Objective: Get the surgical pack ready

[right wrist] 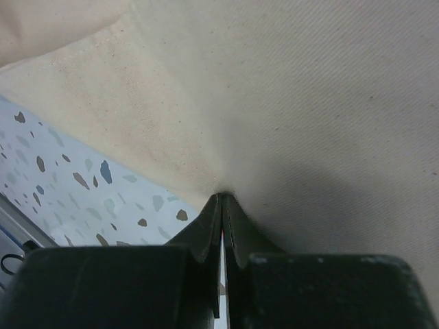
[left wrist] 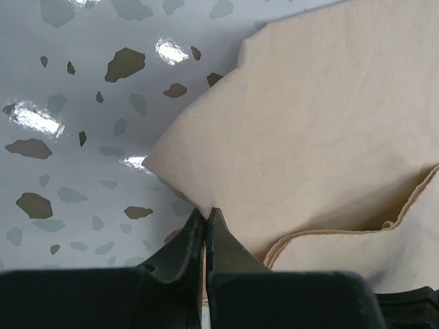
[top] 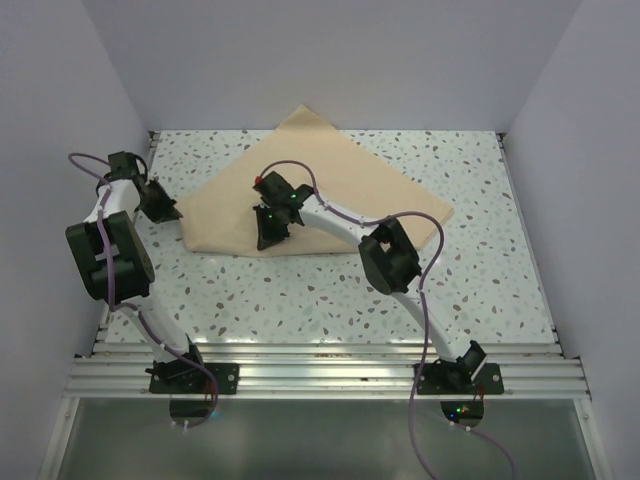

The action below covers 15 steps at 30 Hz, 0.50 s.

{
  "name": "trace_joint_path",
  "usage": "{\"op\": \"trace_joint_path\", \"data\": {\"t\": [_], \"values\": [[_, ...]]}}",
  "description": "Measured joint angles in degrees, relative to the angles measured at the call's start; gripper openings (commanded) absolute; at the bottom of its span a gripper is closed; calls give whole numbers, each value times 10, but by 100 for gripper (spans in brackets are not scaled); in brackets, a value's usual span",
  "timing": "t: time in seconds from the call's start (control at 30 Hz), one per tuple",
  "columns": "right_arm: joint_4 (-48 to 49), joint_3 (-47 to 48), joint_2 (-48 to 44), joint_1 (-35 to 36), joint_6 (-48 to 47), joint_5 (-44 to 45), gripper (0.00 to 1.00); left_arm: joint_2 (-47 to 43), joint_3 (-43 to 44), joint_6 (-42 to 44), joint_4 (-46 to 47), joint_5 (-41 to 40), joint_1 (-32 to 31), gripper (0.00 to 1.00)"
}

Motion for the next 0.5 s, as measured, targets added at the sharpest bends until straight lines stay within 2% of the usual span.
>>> {"op": "trace_joint_path", "data": {"t": [0.5], "values": [[-25, 47, -1, 4, -34, 23, 0, 0, -2, 0, 1, 0, 1, 0]]}}
